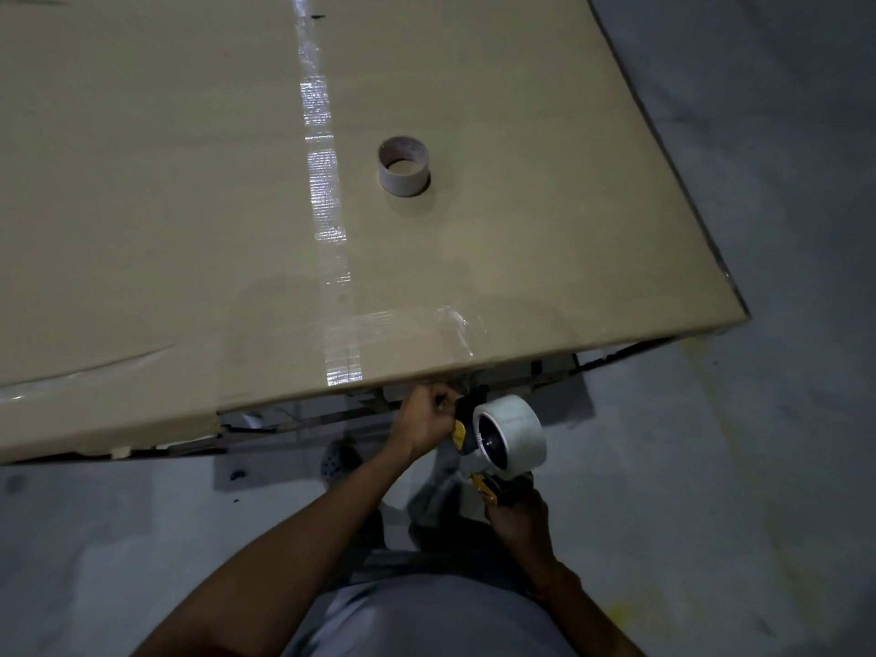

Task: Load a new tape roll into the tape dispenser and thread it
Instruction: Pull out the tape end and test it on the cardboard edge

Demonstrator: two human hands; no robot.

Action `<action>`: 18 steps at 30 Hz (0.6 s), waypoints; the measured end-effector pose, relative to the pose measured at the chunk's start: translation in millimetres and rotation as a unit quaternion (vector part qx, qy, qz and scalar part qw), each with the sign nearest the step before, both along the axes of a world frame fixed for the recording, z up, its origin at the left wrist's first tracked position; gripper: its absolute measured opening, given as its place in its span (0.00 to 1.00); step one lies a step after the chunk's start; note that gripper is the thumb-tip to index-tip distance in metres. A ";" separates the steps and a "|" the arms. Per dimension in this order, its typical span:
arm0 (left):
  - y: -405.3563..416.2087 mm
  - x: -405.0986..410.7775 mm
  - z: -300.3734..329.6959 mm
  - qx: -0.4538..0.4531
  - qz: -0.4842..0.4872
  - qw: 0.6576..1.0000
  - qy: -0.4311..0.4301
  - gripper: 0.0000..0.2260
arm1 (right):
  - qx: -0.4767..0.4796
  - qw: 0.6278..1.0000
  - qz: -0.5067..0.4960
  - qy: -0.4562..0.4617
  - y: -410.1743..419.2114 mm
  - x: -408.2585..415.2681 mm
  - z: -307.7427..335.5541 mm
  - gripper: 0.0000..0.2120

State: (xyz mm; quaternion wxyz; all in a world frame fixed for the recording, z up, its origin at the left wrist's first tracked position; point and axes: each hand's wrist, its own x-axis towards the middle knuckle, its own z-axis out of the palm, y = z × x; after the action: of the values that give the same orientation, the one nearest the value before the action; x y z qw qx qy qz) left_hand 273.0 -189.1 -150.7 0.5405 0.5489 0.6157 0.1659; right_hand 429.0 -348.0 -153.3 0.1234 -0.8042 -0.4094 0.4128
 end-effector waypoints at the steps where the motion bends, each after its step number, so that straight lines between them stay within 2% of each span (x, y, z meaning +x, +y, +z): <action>1: -1.2 1.2 0.8 0.001 0.001 1.000 -0.003 0.10 | 0.004 1.000 0.003 -0.003 0.0 -0.6 -0.4 0.16; 3: -2.7 3.5 4.0 0.014 -0.004 1.000 0.001 0.08 | 0.015 1.000 0.002 -0.008 1.5 -2.0 4.1 0.14; 6: -4.7 3.1 -1.2 0.024 0.003 1.000 0.009 0.10 | 0.046 0.999 0.000 -0.028 1.9 -3.3 6.1 0.14; 8: -4.4 2.5 -4.5 0.035 0.010 0.999 0.019 0.15 | 0.061 0.997 0.005 -0.051 2.9 -6.2 7.3 0.18; 12: -2.7 0.8 -1.3 0.054 0.020 0.998 0.027 0.12 | 0.098 0.993 0.017 -0.057 5.0 -6.5 4.9 0.31; 13: -2.3 0.1 -1.7 0.051 0.025 0.998 0.030 0.12 | 0.105 0.991 0.031 -0.074 6.7 -6.8 7.2 0.28; 16: -3.0 -0.9 -6.9 0.037 0.041 0.998 0.030 0.10 | 0.083 0.991 0.075 -0.071 11.2 -10.3 14.0 0.12; 18: -3.9 0.7 -4.3 0.031 0.045 0.998 0.022 0.08 | 0.104 0.988 0.083 -0.084 12.2 -11.6 14.0 0.07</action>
State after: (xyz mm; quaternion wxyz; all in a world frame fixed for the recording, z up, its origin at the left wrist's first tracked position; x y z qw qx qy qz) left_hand 273.8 -193.0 -155.0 0.5016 0.5409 0.6458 0.1968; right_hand 417.4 -335.8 -139.3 0.1371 -0.7819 -0.5243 0.3081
